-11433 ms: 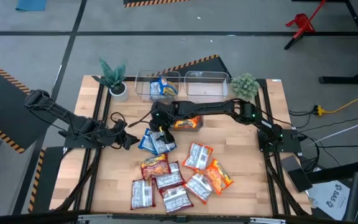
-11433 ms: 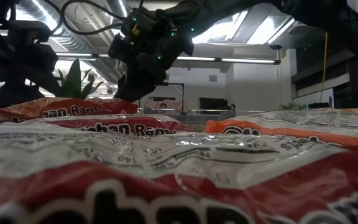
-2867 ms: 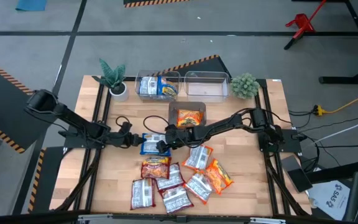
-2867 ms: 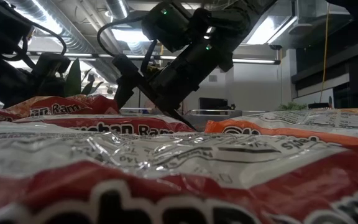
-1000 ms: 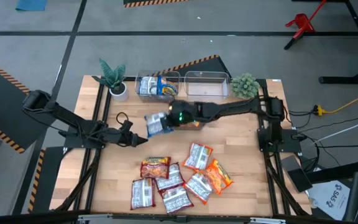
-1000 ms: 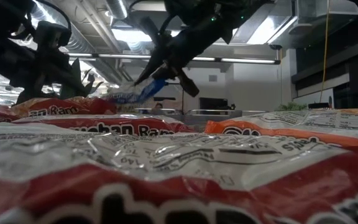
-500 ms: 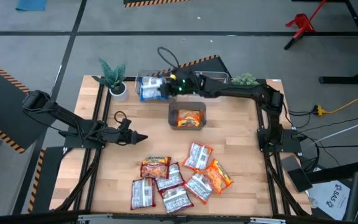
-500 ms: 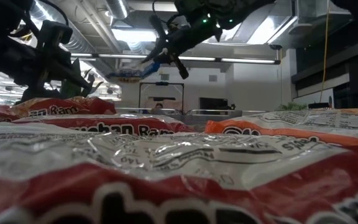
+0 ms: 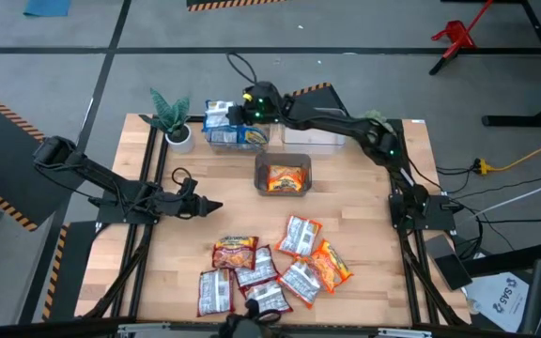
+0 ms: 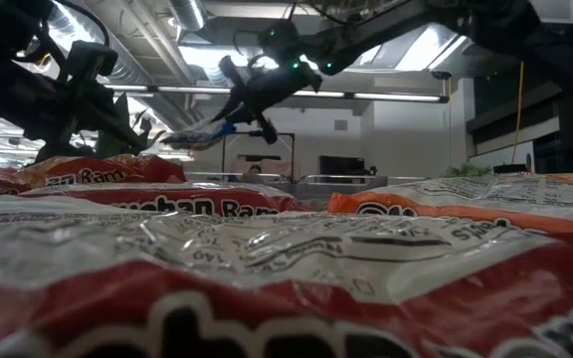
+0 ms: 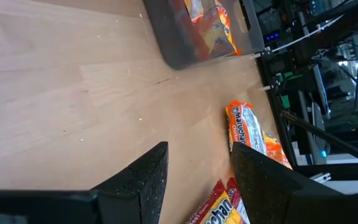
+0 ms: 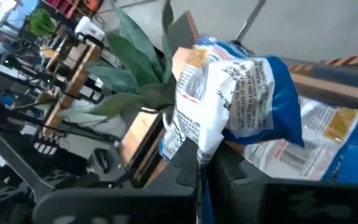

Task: Sort Maruchan noodles
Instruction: Put the blue noodle pack into the left transparent bin, then put the red noodle pack into the right transparent bin

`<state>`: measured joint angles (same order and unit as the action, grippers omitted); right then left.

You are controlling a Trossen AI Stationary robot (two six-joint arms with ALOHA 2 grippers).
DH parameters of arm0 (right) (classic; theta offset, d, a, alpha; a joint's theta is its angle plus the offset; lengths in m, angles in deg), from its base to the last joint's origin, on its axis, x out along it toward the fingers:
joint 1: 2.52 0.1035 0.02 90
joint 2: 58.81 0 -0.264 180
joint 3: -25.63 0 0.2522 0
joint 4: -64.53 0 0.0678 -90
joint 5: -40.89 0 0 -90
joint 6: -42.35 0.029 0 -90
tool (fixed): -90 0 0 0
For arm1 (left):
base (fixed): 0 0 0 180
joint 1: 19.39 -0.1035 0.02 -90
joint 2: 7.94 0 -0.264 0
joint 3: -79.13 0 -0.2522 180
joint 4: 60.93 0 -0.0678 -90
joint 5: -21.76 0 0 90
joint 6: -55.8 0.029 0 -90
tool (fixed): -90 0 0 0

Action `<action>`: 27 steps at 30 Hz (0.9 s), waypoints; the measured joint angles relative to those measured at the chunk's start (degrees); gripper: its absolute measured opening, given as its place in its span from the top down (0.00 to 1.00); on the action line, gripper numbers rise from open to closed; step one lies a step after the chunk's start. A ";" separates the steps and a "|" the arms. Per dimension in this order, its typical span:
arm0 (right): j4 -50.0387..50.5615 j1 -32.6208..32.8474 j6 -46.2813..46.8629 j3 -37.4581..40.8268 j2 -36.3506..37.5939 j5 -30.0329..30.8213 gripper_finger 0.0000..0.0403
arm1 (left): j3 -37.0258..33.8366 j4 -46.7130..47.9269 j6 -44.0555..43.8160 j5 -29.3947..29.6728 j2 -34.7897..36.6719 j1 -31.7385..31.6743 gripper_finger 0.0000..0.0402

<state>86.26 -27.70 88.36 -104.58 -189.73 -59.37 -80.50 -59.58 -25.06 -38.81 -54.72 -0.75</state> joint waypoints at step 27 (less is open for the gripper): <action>3.82 -2.33 -4.33 -2.37 -7.45 -4.77 0.59 | 0.00 0.00 0.20 1.37 -0.02 -0.13 0.57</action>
<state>90.07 -30.03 84.03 -106.95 -197.17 -64.13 -80.50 -59.57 -24.87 -37.45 -54.74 -0.88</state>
